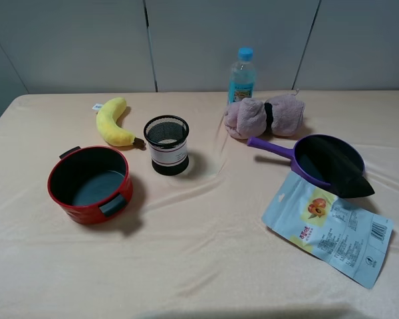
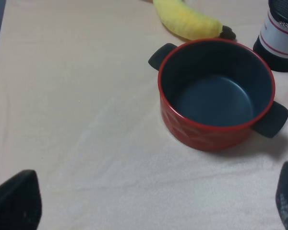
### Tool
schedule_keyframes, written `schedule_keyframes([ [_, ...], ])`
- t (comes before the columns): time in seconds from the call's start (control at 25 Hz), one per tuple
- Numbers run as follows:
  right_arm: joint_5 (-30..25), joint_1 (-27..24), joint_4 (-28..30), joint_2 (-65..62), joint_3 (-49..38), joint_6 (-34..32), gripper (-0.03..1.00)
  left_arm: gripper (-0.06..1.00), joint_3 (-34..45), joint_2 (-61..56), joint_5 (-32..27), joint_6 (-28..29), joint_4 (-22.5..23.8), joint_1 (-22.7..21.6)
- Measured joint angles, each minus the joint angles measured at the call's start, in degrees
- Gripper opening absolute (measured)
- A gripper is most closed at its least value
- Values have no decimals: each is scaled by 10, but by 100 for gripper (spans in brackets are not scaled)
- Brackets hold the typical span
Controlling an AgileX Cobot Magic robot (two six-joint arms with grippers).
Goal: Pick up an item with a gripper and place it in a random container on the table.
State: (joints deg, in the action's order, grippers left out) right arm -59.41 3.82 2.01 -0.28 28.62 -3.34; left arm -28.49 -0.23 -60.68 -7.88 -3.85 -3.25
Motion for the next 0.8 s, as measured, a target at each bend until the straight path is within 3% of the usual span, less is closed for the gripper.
schedule_keyframes([
  [0.24,3,-59,-5,-1,0,2,69,99,0,0,0,0,0,0],
  [0.8,3,-60,-5,-1,0,2,69,99,0,0,0,0,0,0],
])
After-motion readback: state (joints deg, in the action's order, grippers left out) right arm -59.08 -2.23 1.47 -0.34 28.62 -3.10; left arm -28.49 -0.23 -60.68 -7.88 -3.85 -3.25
